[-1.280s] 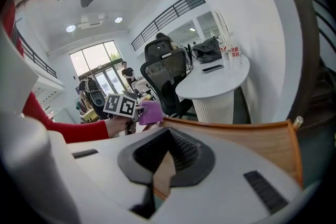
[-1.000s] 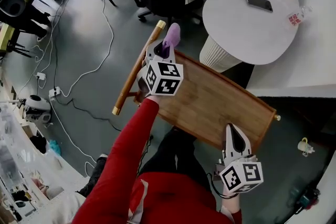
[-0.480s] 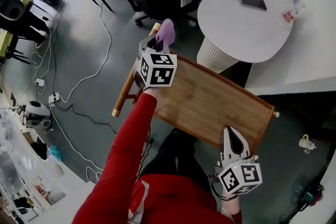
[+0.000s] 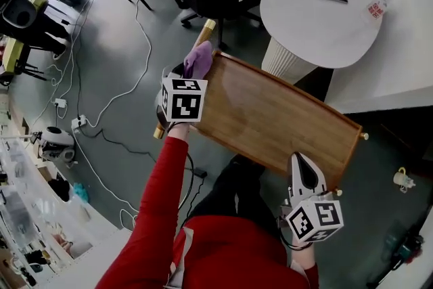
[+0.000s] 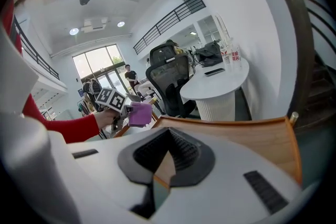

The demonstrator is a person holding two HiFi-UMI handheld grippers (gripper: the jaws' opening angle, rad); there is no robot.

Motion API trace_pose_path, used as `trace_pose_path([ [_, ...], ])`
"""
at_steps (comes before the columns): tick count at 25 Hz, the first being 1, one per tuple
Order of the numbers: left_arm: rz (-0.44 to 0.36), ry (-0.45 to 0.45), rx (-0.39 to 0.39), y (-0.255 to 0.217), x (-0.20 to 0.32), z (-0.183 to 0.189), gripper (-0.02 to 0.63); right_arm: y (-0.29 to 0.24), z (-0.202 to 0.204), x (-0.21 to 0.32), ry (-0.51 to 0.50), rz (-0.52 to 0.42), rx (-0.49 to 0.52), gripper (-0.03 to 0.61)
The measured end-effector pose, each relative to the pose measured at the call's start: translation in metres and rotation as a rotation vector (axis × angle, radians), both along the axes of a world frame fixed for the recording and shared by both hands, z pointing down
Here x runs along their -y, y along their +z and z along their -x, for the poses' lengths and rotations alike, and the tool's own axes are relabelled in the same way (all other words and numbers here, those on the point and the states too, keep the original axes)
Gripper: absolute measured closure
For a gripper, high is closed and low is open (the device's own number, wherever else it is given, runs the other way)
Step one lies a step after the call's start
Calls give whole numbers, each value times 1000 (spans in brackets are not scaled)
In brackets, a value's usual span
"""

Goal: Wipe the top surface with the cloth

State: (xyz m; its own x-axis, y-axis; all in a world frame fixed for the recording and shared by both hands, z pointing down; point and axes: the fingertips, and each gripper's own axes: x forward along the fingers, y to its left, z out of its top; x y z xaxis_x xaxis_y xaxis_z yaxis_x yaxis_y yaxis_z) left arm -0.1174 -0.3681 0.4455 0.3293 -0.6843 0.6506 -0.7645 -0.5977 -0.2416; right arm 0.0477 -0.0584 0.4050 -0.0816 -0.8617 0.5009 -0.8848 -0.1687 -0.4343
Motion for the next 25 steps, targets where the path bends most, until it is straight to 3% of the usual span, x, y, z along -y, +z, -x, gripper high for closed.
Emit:
trace_pose_path([
  [9, 43, -23, 82, 8, -83, 72, 566, 7, 25, 14, -130, 1, 21, 575],
  [16, 97, -102, 66, 14, -129, 124, 566, 8, 50, 31, -245, 10, 24, 575],
  [25, 113, -109, 61, 23, -144, 162, 566, 11, 75, 23, -240, 9, -2, 575],
])
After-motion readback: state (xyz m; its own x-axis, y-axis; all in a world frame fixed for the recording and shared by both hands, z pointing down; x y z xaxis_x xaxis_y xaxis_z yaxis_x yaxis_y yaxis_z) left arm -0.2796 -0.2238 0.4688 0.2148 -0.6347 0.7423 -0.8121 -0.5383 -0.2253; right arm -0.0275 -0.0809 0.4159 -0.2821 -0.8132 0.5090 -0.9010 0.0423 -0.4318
